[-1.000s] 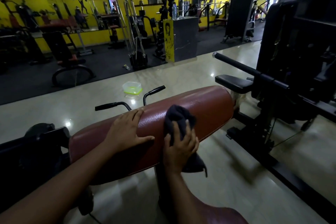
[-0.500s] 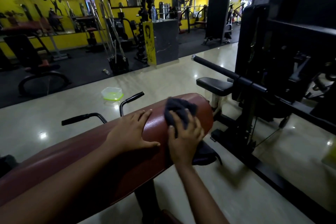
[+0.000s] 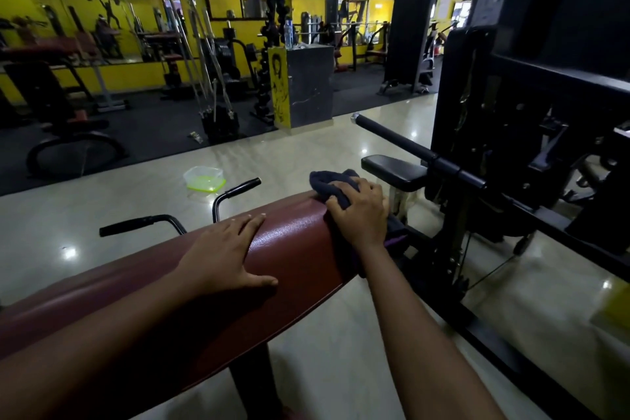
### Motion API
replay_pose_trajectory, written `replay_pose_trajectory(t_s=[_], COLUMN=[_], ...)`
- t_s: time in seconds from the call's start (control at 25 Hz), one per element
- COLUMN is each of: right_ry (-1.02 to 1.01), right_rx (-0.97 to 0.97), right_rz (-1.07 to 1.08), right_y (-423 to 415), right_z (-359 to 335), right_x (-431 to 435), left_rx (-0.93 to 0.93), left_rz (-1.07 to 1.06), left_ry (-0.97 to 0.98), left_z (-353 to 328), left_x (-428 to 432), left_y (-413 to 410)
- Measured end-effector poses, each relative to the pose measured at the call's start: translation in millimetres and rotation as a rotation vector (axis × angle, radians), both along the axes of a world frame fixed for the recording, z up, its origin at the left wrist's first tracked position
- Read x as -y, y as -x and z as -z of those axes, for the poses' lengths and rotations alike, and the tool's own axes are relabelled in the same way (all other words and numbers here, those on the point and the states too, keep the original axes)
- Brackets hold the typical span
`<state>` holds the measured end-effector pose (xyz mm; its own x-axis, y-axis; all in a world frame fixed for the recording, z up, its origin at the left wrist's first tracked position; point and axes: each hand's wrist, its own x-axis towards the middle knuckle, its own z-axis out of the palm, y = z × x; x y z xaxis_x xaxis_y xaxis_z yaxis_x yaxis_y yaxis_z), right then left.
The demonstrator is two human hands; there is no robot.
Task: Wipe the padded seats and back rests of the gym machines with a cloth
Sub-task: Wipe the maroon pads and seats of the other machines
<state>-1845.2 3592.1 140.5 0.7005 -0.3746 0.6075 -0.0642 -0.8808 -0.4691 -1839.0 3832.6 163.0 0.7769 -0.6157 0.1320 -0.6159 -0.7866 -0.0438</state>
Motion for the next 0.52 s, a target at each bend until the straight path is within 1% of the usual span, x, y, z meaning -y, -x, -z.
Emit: replay_pose_trajectory(t_s=[0.08, 0.12, 0.24, 0.4, 0.52], right_ry=[-0.101, -0.204, -0.614, -0.993, -1.146], right_rx=[-0.024, -0.012, 0.044, 0.152, 0.185], right_rz=[0.014, 0.035, 0.049, 0.154, 0.182], right_y=[-5, -5, 6, 33, 50], right_z=[0, 4, 28, 62, 66], right_x=[21, 30, 40, 4, -37], left_rx=[0.025, 0.035, 0.065, 0.068, 0.087], left_rz=[-0.037, -0.057, -0.073, -0.079, -0.056], left_ry=[-0.006, -0.015, -0.006, -0.019, 0.008], left_z=[2, 2, 3, 5, 6], left_x=[11, 16, 23, 21, 18], left_y=[1, 2, 3, 4, 3])
